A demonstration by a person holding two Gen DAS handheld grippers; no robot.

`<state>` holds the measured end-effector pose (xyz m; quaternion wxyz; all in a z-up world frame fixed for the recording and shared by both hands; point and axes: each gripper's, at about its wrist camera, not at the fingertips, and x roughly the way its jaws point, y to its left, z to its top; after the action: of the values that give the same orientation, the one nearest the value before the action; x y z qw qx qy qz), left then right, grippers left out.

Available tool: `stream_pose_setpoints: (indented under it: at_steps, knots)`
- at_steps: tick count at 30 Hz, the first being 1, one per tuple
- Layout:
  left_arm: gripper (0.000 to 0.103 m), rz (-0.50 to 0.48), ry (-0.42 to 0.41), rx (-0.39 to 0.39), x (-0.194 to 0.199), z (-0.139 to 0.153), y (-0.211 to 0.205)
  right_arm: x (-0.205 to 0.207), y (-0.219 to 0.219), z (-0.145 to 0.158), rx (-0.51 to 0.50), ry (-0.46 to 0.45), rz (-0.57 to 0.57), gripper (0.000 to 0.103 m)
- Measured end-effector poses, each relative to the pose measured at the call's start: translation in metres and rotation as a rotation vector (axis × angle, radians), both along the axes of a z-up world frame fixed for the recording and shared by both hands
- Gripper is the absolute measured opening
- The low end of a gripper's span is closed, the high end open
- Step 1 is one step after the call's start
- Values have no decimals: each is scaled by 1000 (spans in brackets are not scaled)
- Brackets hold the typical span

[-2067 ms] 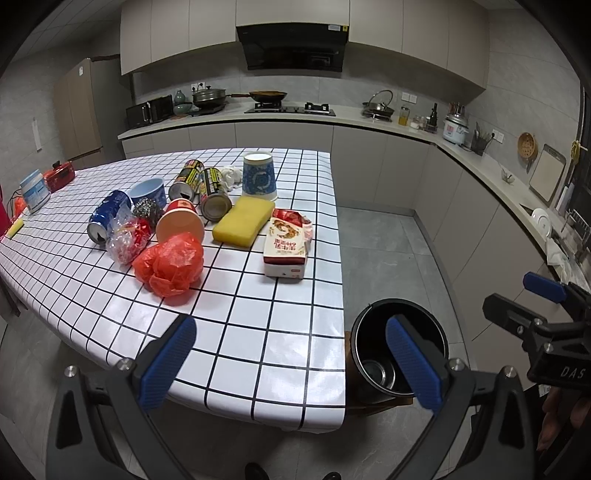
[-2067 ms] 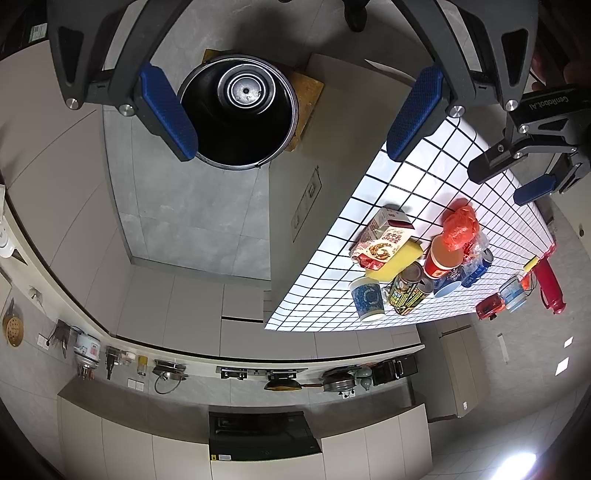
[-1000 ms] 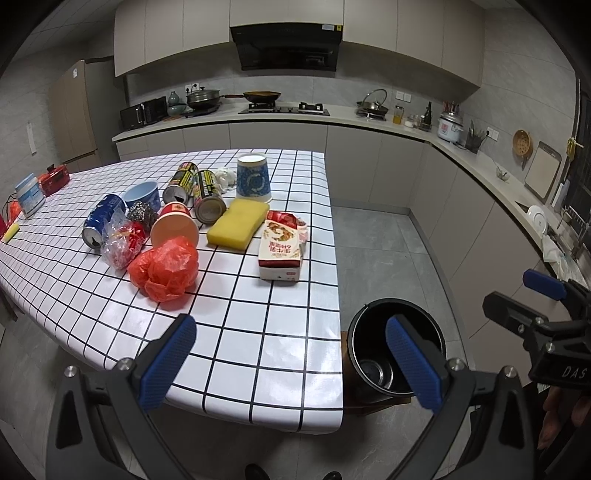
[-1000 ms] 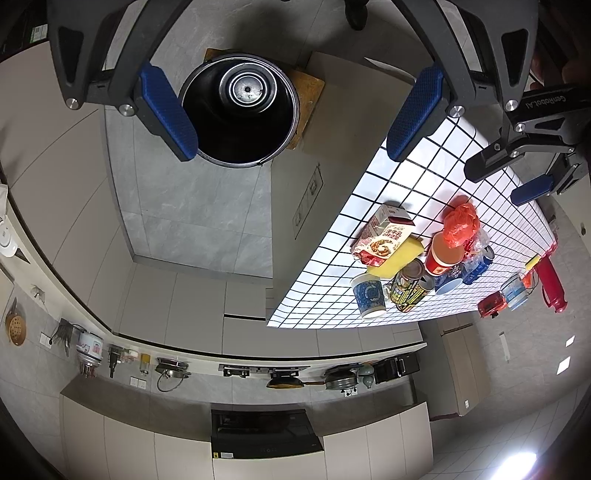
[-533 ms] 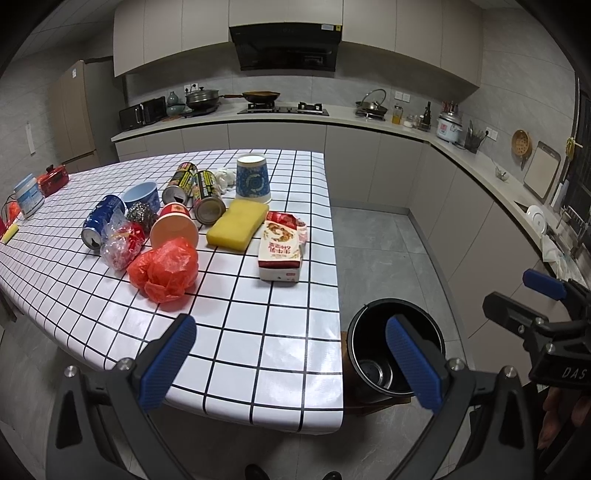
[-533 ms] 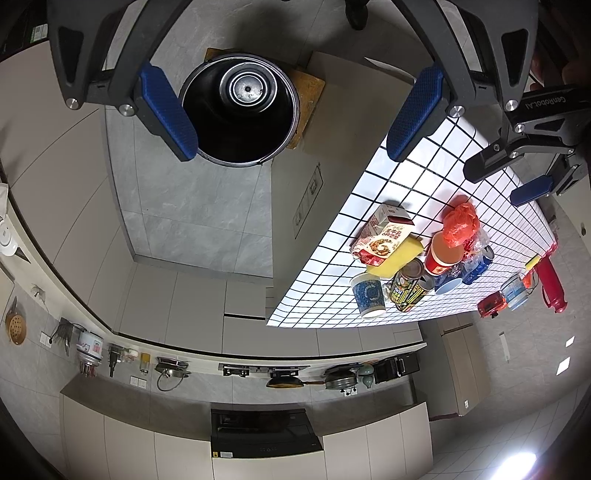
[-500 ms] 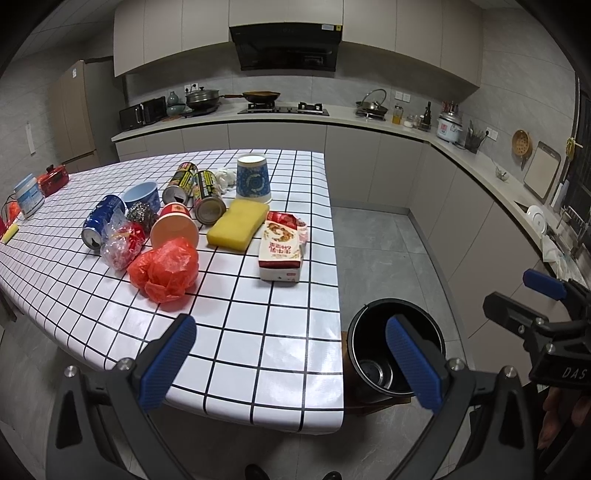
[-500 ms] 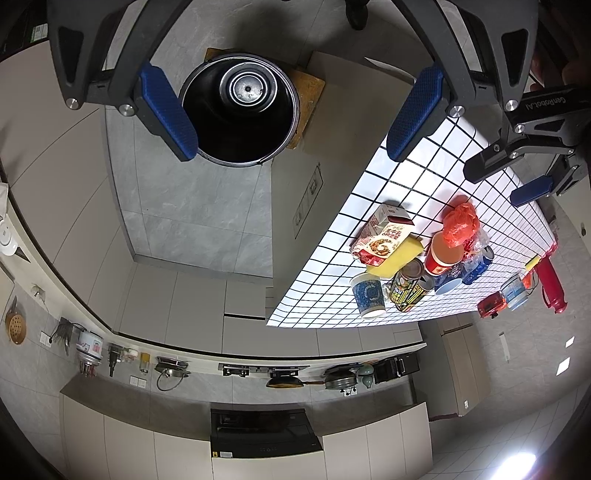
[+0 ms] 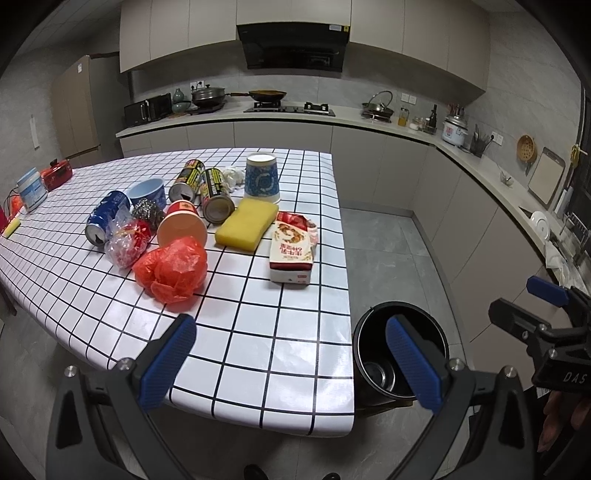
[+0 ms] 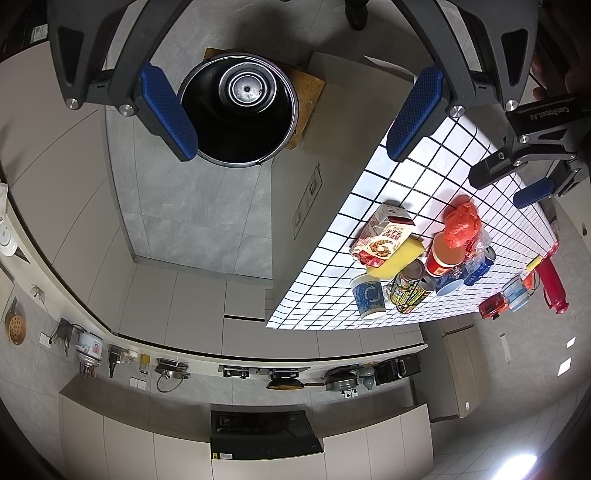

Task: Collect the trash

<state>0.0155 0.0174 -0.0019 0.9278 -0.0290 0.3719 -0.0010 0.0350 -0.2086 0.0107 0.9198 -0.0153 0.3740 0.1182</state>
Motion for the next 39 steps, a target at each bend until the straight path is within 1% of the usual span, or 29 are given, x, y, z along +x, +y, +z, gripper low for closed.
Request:
stream_pose_setpoints:
  at_steps: [6, 13, 15, 21, 26, 30, 33, 35, 37, 39]
  knots:
    - [103, 24, -7, -16, 5, -3, 12, 10, 7, -4, -7, 2, -3, 103]
    - [103, 71, -41, -21, 8, -1, 28, 22, 22, -5, -9, 0, 7, 103]
    - [103, 80, -41, -16, 11, -3, 33, 25, 27, -5, -11, 0, 14, 103]
    - [103, 105, -16, -54, 18, -12, 58, 37, 44, -8, 0, 12, 24, 103]
    - [103, 137, -1, -63, 25, -22, 88, 54, 61, -12, 30, 32, 28, 103]
    - [103, 184, 6, -83, 37, -28, 129, 72, 77, -19, 43, 50, 24, 103]
    - [103, 201, 30, -74, 50, -36, 154, 88, 93, -24, 52, 60, 13, 103]
    - [100, 211, 33, -74, 57, -40, 169, 98, 105, -27, 52, 62, 9, 103]
    - [93, 212, 38, -90, 65, -45, 183, 110, 121, -32, 43, 67, 3, 102]
    - [91, 216, 45, -96, 74, -50, 198, 121, 133, -38, 45, 81, -1, 95]
